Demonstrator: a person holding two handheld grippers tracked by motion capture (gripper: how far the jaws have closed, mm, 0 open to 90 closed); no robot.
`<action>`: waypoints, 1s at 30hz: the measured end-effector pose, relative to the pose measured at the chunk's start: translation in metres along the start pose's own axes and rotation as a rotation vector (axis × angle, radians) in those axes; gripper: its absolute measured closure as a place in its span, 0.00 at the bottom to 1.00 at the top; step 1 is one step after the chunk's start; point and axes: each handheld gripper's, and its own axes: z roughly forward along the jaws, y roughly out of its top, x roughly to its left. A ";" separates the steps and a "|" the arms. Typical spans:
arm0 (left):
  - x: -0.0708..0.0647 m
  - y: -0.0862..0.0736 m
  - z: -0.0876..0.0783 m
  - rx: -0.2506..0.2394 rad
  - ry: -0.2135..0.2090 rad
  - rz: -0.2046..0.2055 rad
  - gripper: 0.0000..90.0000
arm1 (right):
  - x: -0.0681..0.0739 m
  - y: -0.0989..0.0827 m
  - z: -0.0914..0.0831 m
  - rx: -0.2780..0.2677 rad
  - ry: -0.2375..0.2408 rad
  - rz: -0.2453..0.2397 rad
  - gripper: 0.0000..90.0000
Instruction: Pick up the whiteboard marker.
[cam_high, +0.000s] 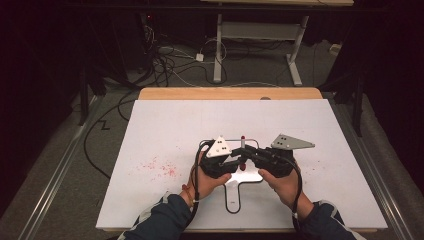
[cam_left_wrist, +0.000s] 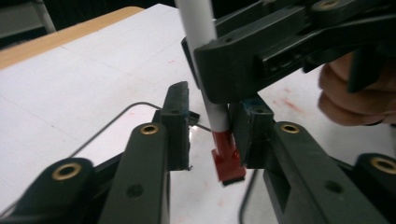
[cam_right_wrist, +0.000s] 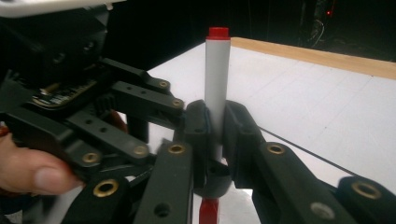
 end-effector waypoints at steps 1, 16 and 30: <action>0.001 0.000 0.000 0.000 0.003 0.013 0.80 | 0.001 0.000 0.000 -0.003 -0.002 -0.004 0.90; 0.032 -0.030 -0.006 0.022 0.044 0.070 0.87 | -0.006 -0.001 -0.003 0.014 -0.049 0.004 0.65; 0.042 -0.051 0.005 0.074 0.037 0.047 0.87 | -0.018 -0.027 -0.029 0.125 -0.118 -0.100 0.57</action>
